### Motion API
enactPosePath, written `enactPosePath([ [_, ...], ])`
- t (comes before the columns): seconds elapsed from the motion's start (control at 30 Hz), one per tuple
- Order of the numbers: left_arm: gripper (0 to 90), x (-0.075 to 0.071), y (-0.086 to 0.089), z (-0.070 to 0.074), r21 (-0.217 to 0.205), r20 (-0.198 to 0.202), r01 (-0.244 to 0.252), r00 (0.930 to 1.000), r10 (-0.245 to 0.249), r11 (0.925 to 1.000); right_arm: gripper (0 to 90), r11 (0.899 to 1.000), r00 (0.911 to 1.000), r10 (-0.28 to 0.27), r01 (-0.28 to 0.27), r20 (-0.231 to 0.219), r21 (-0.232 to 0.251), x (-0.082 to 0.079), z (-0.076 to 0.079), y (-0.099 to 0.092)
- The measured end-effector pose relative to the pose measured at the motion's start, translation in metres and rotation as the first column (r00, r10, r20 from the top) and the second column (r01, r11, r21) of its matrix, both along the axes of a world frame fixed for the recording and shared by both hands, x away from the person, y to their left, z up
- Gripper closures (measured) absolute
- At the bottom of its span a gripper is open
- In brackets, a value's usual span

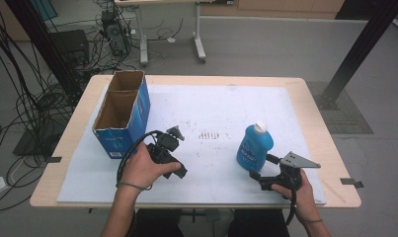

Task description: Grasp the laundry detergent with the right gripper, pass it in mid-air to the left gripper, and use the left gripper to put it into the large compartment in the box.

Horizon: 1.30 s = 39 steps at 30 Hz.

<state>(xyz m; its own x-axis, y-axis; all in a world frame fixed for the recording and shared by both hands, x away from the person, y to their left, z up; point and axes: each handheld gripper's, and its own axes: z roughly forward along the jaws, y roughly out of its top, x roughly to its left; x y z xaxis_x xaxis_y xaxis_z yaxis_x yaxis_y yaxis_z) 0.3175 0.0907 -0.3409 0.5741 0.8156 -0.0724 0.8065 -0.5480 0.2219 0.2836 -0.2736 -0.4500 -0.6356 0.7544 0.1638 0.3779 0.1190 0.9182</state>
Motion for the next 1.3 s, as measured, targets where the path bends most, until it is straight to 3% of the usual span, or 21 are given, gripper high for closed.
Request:
enactPosePath([
  [0.2,10.9,-0.001,0.001,0.0,-0.001,0.001,0.004,1.0,-0.004,1.0,4.3,1.0,0.9991,-0.012,0.012,0.04,0.014,0.0,0.0,0.001],
  [0.6,10.9,0.0,0.001,0.002,-0.002,0.002,-0.001,1.0,0.001,1.0,3.8,0.999,0.9972,-0.022,0.02,0.071,0.029,0.003,0.002,0.004],
  [1.3,10.9,0.001,0.007,0.001,-0.01,-0.001,-0.014,0.9999,0.014,0.9999,4.2,1.0,0.9921,-0.005,0.003,0.125,0.014,0.021,0.007,0.02],
])
